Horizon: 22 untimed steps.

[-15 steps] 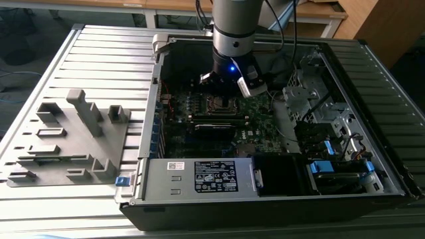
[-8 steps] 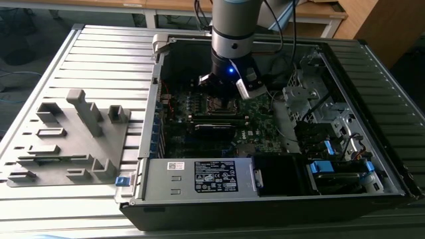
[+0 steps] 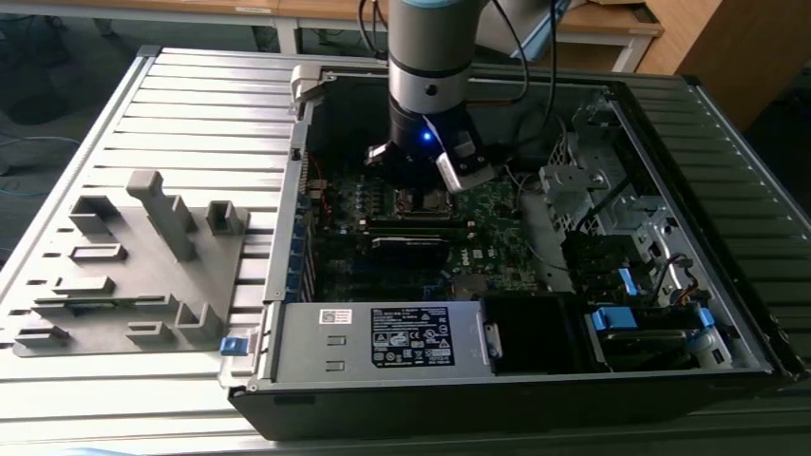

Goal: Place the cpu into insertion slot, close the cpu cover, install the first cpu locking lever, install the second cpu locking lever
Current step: 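Install the second cpu locking lever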

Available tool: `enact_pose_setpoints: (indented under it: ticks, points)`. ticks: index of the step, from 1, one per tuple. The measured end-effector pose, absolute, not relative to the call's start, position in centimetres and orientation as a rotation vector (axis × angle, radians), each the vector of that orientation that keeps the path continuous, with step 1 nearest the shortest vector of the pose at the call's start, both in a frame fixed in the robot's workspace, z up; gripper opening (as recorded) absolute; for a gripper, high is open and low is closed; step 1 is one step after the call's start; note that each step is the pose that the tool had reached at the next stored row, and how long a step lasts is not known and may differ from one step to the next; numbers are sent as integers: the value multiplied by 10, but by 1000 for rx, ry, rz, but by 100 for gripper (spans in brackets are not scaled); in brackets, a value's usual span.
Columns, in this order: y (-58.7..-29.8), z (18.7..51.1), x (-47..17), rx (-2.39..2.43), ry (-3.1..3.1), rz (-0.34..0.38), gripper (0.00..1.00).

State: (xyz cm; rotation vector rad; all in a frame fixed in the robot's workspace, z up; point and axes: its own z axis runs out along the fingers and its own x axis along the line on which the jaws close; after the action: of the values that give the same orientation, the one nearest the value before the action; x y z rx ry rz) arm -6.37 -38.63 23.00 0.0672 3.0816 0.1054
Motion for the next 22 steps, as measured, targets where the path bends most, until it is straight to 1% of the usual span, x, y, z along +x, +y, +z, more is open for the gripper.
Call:
enact_pose_setpoints:
  ticks: [22]
  points:
    - [-387, 227, -74, 67, 3079, 105, 11]
